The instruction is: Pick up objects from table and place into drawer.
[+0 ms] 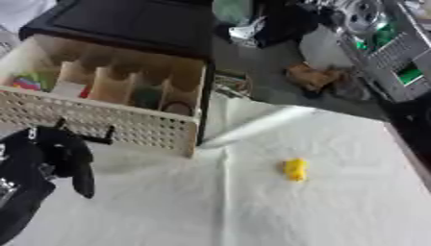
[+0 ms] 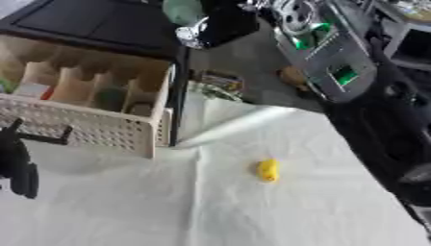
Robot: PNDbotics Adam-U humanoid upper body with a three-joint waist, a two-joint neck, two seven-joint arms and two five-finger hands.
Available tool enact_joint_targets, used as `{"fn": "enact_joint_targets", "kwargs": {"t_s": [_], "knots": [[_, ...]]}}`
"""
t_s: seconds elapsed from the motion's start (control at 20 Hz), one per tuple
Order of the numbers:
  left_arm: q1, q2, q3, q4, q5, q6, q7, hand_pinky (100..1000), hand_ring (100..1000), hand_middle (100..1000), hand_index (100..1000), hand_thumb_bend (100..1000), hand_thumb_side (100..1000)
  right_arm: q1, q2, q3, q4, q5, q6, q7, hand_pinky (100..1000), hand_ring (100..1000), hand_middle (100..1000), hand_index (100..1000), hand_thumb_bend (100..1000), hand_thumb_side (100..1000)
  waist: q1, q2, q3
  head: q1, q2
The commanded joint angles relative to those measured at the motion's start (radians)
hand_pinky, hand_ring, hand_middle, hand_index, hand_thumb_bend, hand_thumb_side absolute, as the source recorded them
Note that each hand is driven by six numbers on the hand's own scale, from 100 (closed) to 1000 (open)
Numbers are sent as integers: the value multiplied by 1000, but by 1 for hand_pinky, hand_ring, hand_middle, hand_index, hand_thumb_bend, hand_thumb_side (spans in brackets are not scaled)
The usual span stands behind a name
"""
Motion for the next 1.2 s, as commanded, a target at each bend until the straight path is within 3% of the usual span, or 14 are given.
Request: {"fn": "enact_joint_targets", "kwargs": {"t_s": [0.05,0.45,1.2], "knots": [[-23,-4,-7,-14,-10,15,-8,420,428,557,710,100,505,-32,0,-21,18,22,-9,-15,414,478,100,570,439,279,5,-11,5,-12,-25],[-43,-20,-17,-14,-24,32,-20,419,428,557,709,100,497,-65,49,-19,49,58,-26,-25,412,476,100,569,417,277,-8,8,40,-60,-53],[-59,-37,-27,-14,-49,67,-29,419,426,556,708,100,476,-82,110,-6,137,143,-69,-35,442,498,100,616,487,317,-29,26,66,-73,-65]]}}
